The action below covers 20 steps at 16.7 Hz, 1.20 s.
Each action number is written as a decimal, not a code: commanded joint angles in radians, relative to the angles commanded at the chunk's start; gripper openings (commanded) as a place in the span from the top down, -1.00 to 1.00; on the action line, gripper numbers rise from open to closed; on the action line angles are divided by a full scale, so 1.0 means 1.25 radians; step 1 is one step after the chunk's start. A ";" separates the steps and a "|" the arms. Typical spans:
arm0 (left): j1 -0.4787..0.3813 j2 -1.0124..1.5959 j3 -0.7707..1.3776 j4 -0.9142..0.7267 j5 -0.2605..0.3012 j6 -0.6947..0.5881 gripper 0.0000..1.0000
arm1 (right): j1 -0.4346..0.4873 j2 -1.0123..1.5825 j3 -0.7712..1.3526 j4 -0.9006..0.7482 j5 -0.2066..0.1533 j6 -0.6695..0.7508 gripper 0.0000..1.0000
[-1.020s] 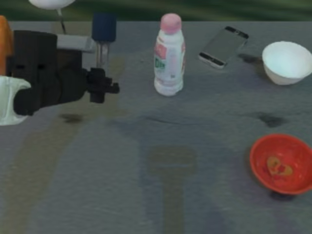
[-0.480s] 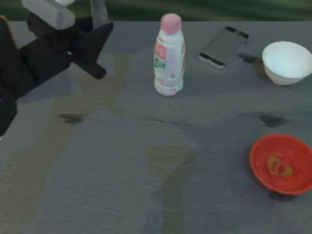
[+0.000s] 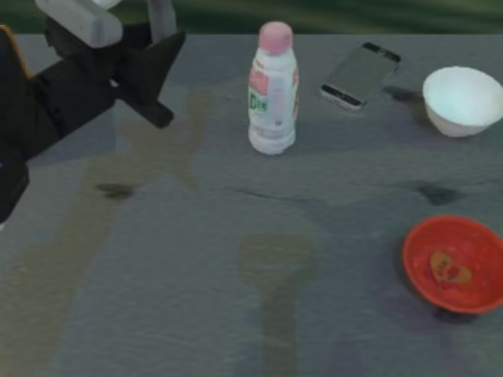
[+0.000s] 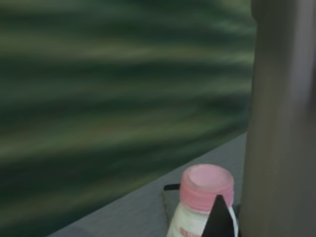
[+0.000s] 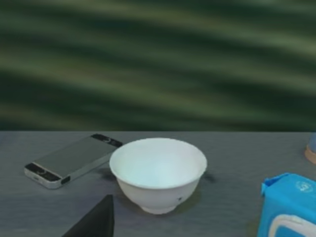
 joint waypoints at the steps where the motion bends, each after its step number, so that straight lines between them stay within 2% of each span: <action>1: -0.019 0.004 0.001 0.006 -0.019 0.000 1.00 | 0.000 0.000 0.000 0.000 0.000 0.000 -1.00; 3: -0.074 0.016 0.005 0.023 -0.075 -0.002 1.00 | 0.000 0.000 0.000 0.000 0.000 0.000 -1.00; 8: -0.253 0.043 0.008 0.067 -0.268 -0.006 1.00 | 0.000 0.000 0.000 0.000 0.000 0.000 -1.00; 10: -0.298 0.046 0.009 0.078 -0.313 -0.006 1.00 | 0.000 0.000 0.000 0.000 0.000 0.000 -1.00; 20: -0.309 0.047 0.009 0.082 -0.323 -0.007 1.00 | 0.000 0.000 0.000 0.000 0.000 0.000 -1.00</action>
